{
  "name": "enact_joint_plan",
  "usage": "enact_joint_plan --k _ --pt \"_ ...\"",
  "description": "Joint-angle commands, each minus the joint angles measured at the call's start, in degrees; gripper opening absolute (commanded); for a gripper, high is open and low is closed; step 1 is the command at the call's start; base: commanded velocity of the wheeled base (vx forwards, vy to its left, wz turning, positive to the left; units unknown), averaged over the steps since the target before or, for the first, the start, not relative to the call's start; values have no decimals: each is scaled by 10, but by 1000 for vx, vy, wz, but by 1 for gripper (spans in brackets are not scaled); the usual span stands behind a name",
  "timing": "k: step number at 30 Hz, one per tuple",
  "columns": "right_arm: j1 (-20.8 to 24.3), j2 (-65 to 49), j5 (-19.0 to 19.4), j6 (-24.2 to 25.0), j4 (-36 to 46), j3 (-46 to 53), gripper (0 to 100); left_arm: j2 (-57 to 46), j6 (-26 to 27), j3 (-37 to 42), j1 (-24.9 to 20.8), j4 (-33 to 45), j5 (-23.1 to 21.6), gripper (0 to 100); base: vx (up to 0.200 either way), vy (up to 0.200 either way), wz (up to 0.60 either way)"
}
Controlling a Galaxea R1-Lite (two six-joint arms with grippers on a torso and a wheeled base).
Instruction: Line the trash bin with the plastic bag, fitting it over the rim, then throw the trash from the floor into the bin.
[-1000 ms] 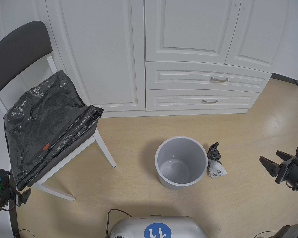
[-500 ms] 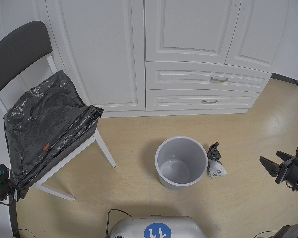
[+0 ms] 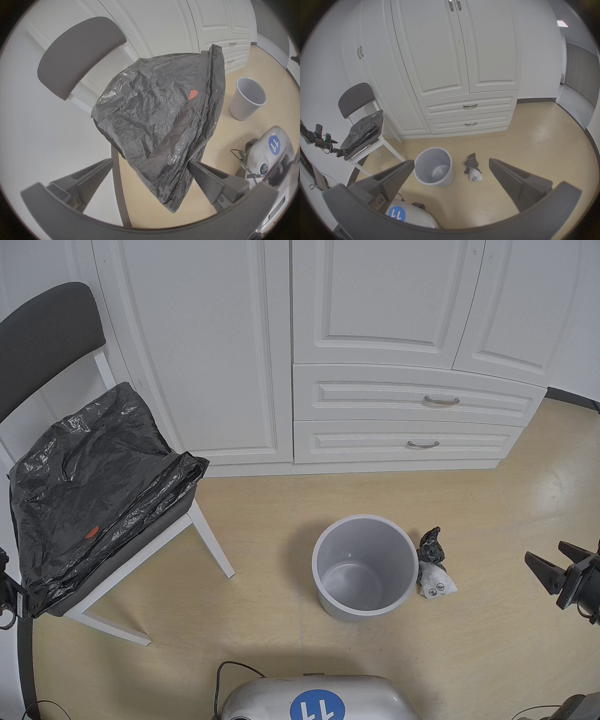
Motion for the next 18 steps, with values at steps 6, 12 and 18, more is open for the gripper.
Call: enact_joint_plan --k 6,12,18 --pt "0 -13 0 0 2 0 100 -8 -1 20 2 0 -4 100 0 0 0" --pt "0 -18 0 -1 4 1 100 -12 3 54 2 -2 -4 100 0 0 0" --pt "0 -17 0 0 5 2 100 -7 0 63 3 -3 -2 100 0 0 0"
